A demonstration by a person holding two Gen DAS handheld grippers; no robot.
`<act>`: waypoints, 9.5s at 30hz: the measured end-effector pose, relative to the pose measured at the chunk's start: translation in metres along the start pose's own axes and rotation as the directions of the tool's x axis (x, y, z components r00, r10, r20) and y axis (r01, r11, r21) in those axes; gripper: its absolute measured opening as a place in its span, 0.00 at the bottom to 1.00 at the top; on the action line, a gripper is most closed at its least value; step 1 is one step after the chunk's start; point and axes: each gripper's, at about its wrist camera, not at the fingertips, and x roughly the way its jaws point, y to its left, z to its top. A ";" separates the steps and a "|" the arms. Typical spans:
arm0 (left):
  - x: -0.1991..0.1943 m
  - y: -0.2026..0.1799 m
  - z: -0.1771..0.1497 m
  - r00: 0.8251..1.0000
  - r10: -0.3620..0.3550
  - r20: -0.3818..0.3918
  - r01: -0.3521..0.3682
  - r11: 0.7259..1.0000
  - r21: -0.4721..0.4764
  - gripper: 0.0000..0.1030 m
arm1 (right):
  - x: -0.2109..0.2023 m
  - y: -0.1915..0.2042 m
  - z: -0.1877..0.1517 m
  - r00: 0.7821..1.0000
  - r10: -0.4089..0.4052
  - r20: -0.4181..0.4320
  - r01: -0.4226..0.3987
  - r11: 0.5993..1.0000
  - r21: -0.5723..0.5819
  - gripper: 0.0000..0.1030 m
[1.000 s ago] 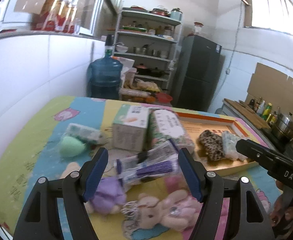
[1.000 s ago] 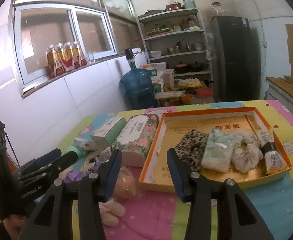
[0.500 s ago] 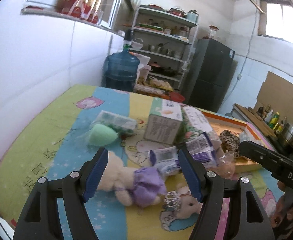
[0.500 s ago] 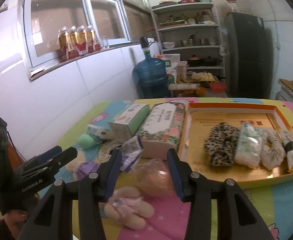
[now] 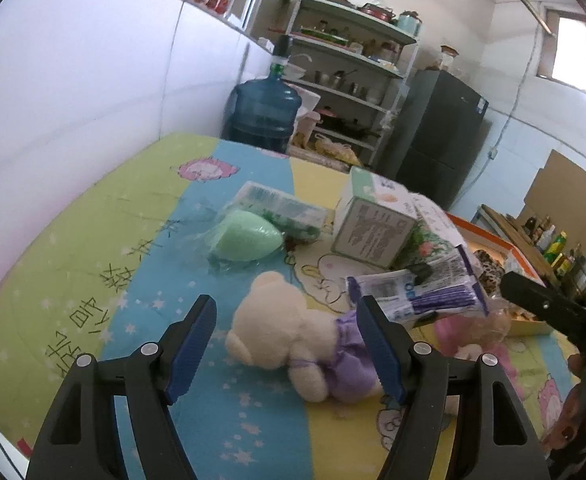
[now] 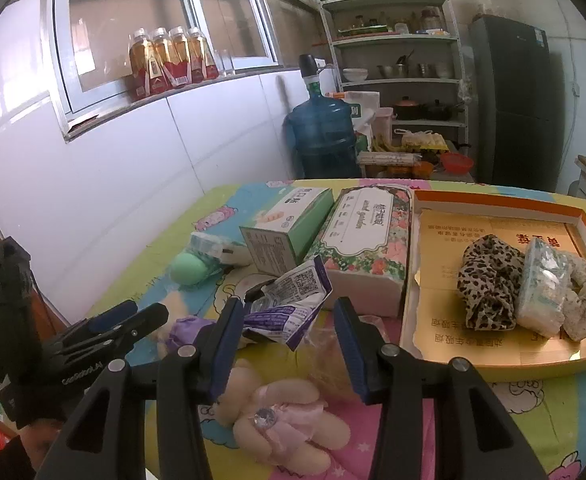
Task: Organize soft objects
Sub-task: 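Grasp the white teddy bear with the left tool while the right tool grasps the purple-printed snack packet, then carry the white bear and the snack packet over the orange-rimmed box, then lower both items into the box and open both tools, then withdraw both tools from the box toward the remaining loose items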
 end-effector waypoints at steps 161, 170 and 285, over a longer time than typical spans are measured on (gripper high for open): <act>0.088 -0.288 0.013 0.958 -0.253 -0.137 0.286 0.887 0.362 0.43 | -0.113 -0.264 -0.013 0.953 -0.158 0.258 0.057 0.932 0.359 0.13; 0.108 -0.290 0.011 0.957 -0.234 -0.171 0.282 0.893 0.352 0.43 | -0.098 -0.277 -0.016 0.960 -0.152 0.234 0.053 0.923 0.382 0.13; -0.024 -0.155 0.021 0.973 -0.224 0.049 0.207 0.950 0.233 0.57 | -0.119 -0.124 0.001 0.938 -0.223 0.265 0.170 0.963 0.210 0.71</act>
